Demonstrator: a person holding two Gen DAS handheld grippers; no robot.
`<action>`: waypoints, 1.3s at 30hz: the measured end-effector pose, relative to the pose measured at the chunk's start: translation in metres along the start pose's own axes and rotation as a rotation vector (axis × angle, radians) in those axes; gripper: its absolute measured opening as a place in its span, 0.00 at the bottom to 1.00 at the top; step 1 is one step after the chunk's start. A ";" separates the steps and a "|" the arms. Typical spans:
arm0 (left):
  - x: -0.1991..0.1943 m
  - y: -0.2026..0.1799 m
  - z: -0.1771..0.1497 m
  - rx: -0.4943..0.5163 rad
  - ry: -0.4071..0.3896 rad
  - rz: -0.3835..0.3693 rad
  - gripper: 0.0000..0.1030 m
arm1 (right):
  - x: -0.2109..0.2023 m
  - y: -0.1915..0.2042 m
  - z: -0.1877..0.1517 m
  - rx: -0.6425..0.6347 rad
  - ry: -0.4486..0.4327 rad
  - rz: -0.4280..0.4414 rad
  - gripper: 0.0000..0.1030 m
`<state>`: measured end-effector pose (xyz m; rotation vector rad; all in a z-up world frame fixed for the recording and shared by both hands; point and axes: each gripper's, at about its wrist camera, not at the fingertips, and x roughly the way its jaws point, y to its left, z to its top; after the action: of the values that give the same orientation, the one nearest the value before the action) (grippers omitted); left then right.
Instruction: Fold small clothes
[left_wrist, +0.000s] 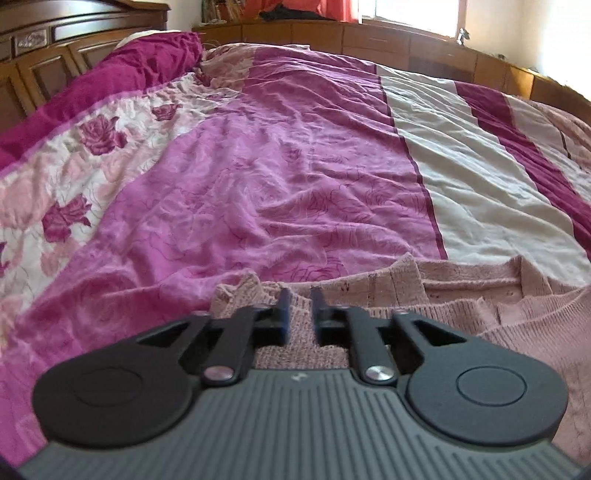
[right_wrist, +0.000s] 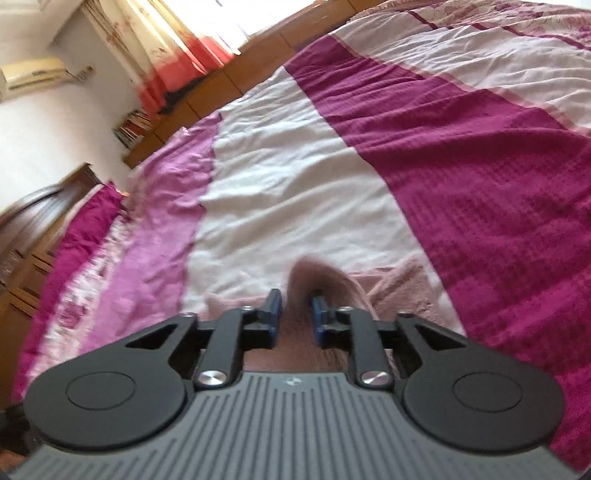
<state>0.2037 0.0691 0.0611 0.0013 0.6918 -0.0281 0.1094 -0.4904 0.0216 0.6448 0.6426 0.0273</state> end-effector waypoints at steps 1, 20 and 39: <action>-0.003 0.002 -0.001 0.004 -0.011 -0.011 0.41 | -0.002 -0.003 0.000 0.006 -0.008 0.012 0.35; -0.021 0.027 -0.029 0.032 -0.035 -0.069 0.48 | -0.052 0.006 -0.044 -0.263 -0.005 -0.002 0.53; -0.020 0.036 -0.040 0.002 0.076 -0.056 0.57 | -0.083 -0.012 -0.056 -0.074 -0.037 -0.009 0.71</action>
<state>0.1638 0.1063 0.0431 -0.0154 0.7677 -0.0831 0.0083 -0.4869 0.0260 0.5695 0.6065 0.0304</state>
